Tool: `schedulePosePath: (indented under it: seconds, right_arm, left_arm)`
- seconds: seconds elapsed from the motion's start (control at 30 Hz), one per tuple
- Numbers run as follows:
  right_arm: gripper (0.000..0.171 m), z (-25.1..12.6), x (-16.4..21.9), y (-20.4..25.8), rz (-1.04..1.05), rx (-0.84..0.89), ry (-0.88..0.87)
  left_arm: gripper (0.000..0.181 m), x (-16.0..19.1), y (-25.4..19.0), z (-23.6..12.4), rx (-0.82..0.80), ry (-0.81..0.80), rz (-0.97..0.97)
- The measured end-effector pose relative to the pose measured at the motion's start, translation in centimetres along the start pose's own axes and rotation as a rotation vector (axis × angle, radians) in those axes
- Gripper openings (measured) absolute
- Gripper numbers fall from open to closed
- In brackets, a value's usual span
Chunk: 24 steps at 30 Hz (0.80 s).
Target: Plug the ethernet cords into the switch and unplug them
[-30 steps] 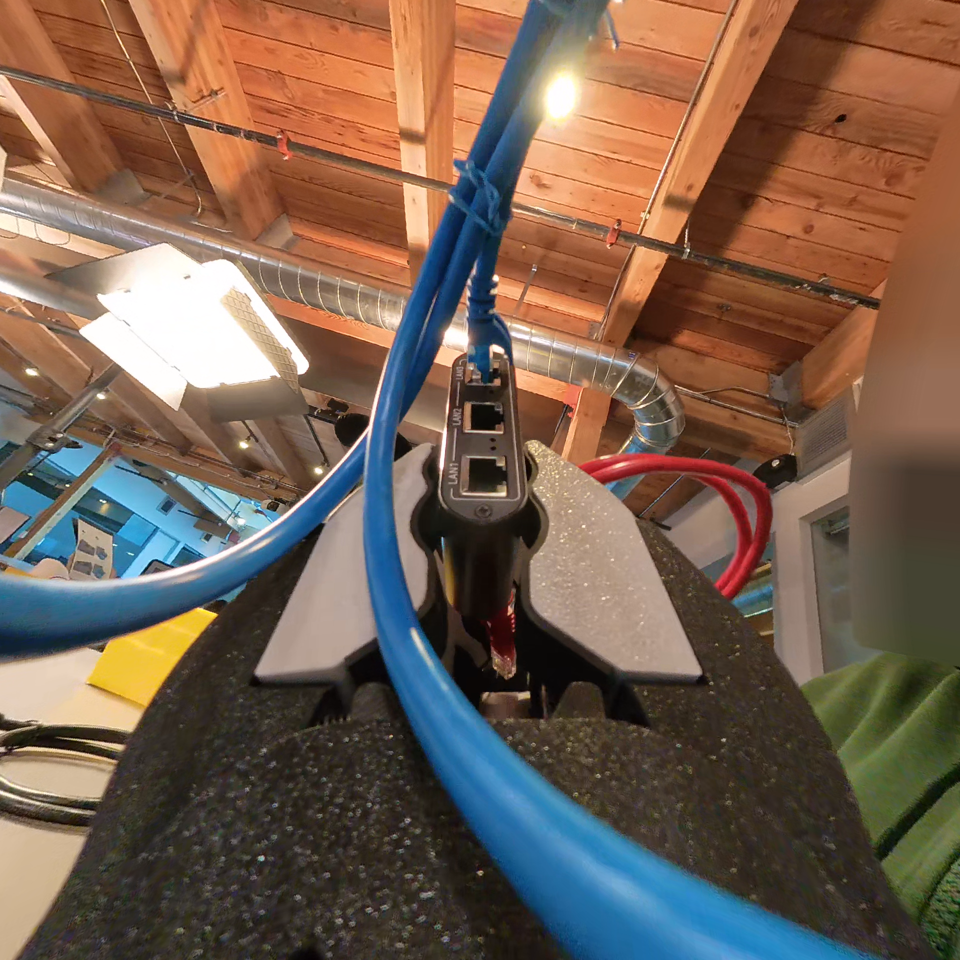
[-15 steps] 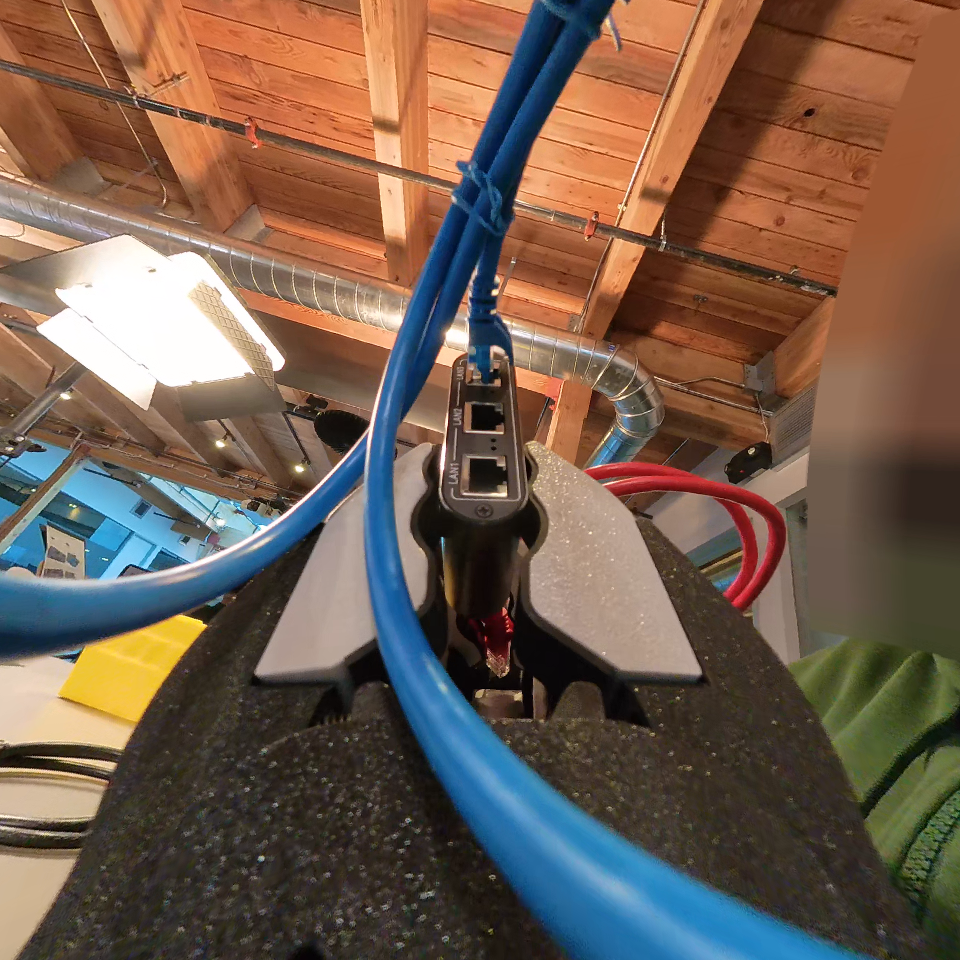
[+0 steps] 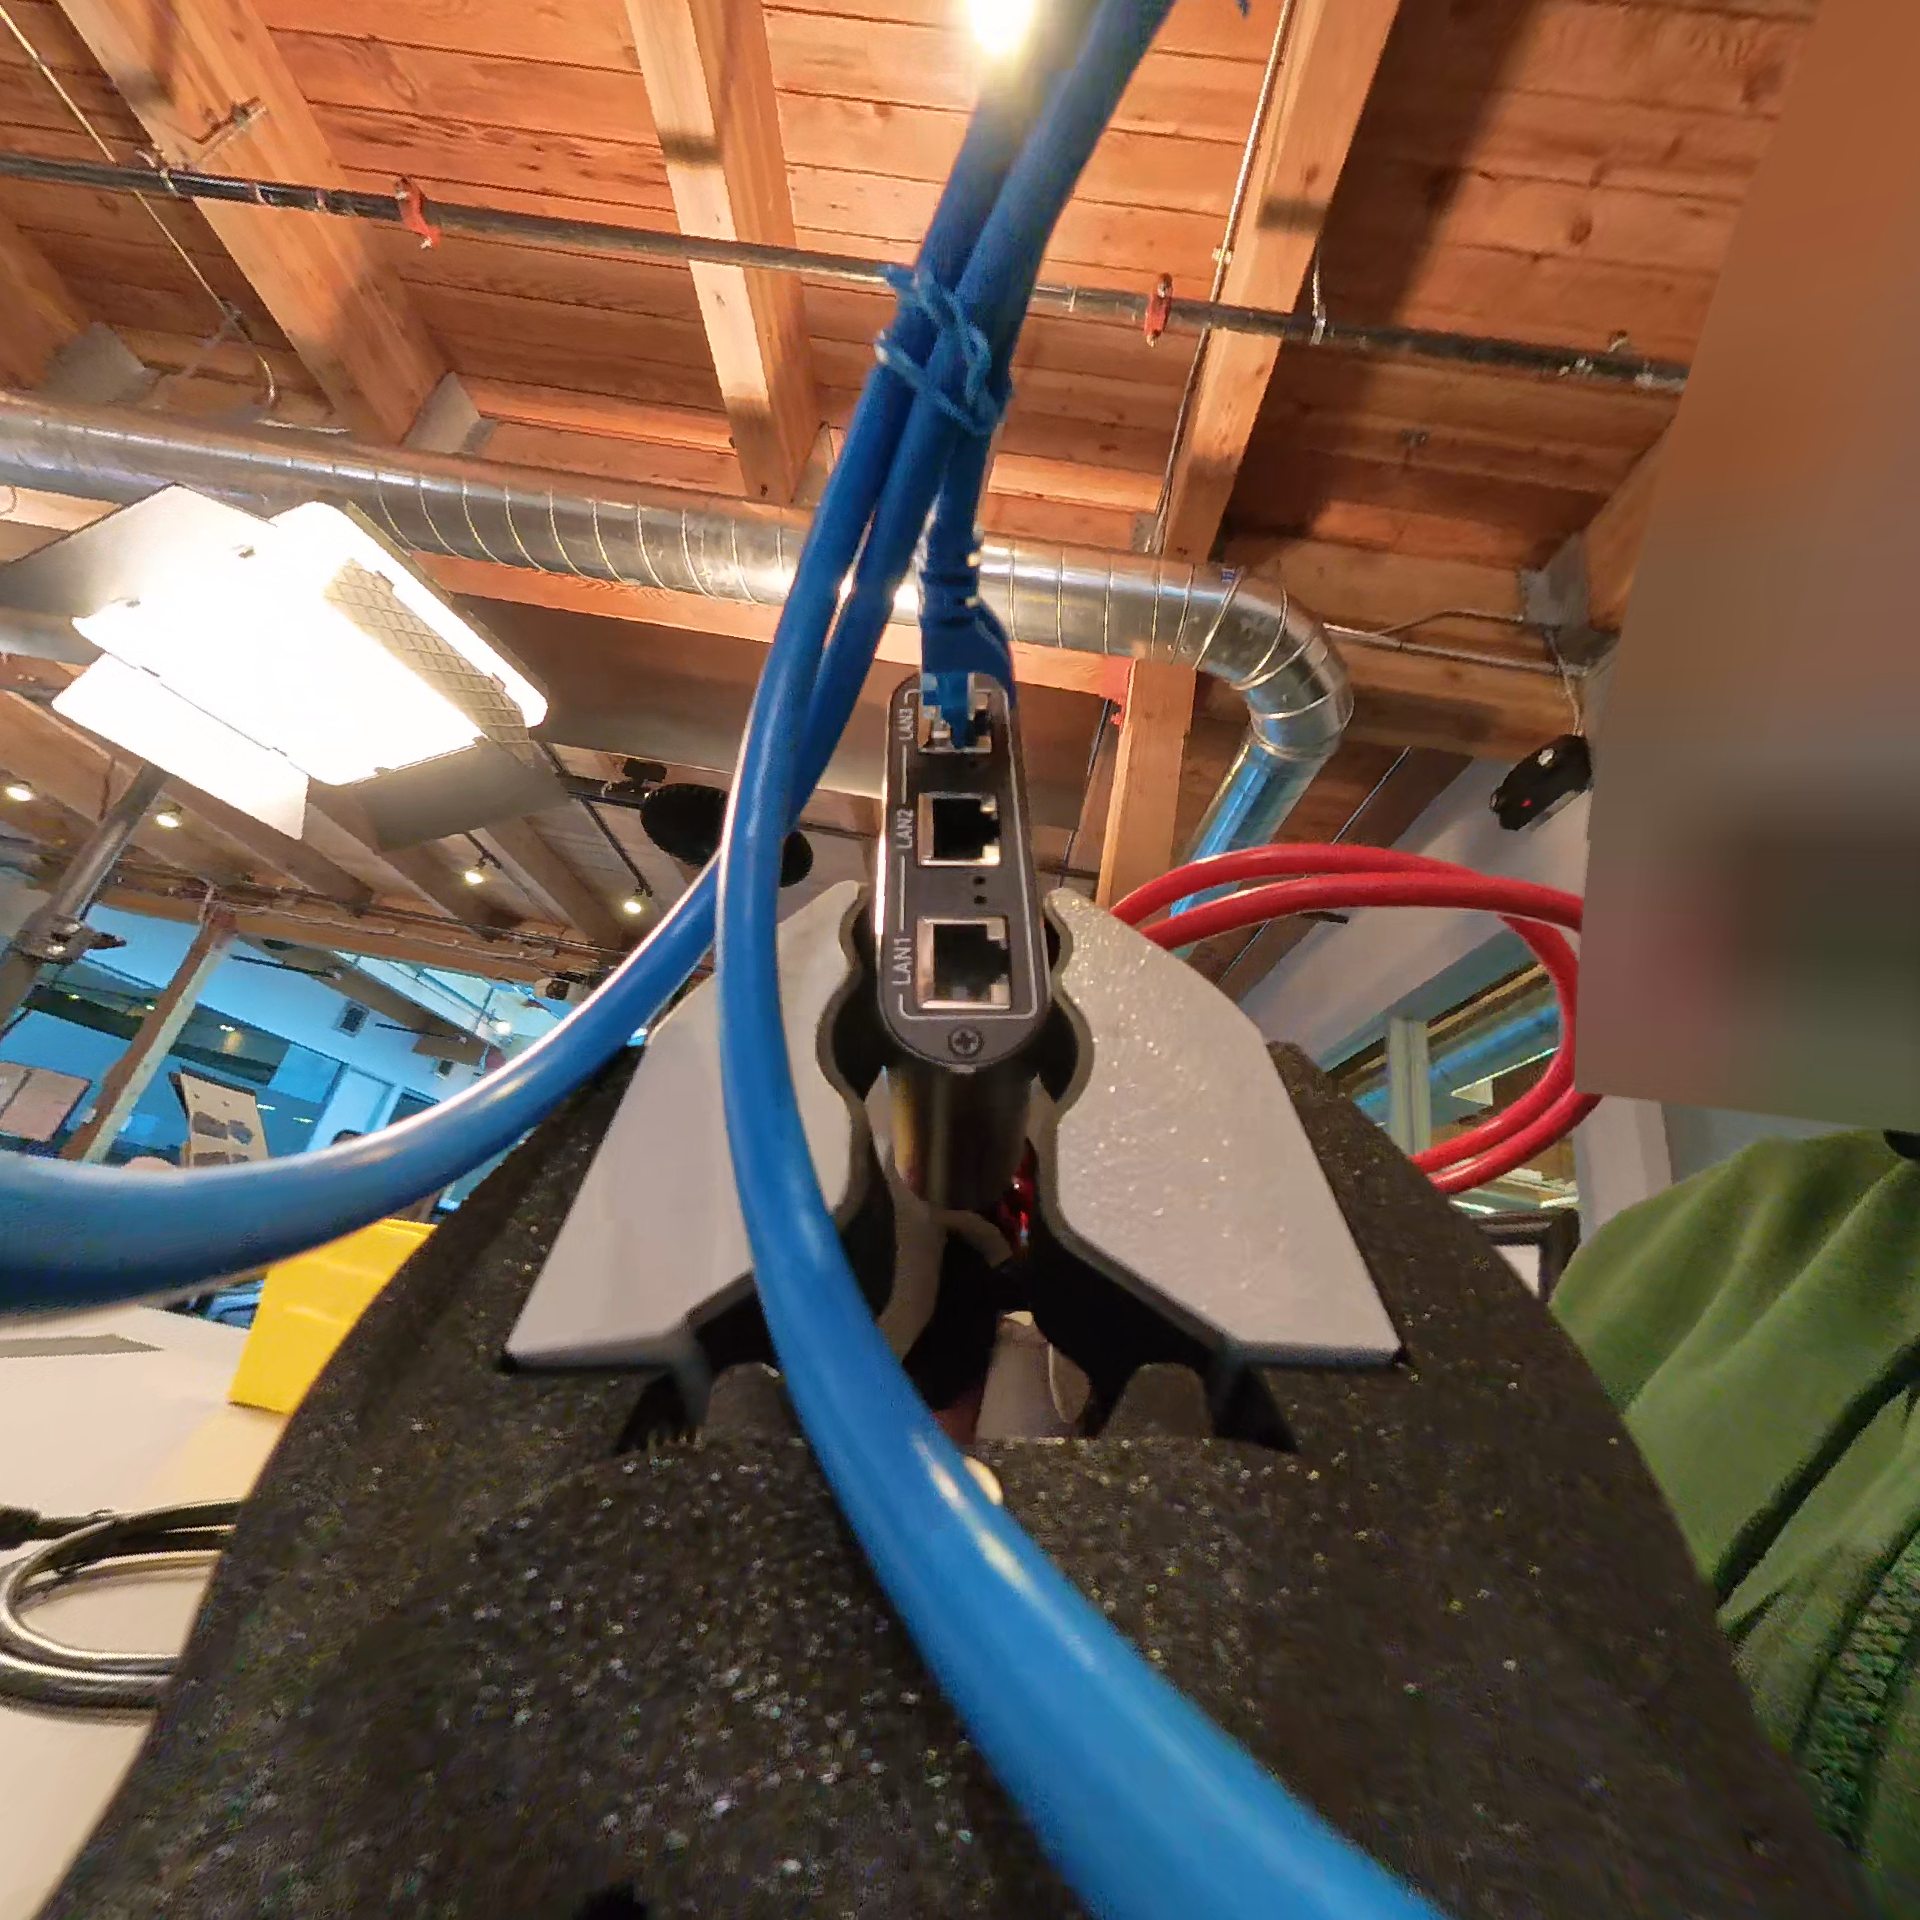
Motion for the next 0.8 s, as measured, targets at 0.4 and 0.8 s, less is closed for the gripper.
schedulePosePath:
  seconds: [0.4,0.8]
  right_arm:
    - [0.021,-0.4,-0.4,1.5,0.233,-0.286,-0.127]
    - [0.022,-0.6,-0.5,1.7,0.106,-0.187,-0.081]
  left_arm:
    - [0.027,-0.2,-1.7,0.2,0.098,-0.029,0.035]
    - [0.027,-0.4,-2.0,0.1,0.095,-0.030,0.071]
Point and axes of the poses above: each gripper's, where its closed fingertips meet, z out along the fingers, x out of its underside, y = z × x across the jaws, the point moved 2 cm from there along -z, back along the fingers, and after that the axes turned 4 degrees about y, right-handed, at the moved point
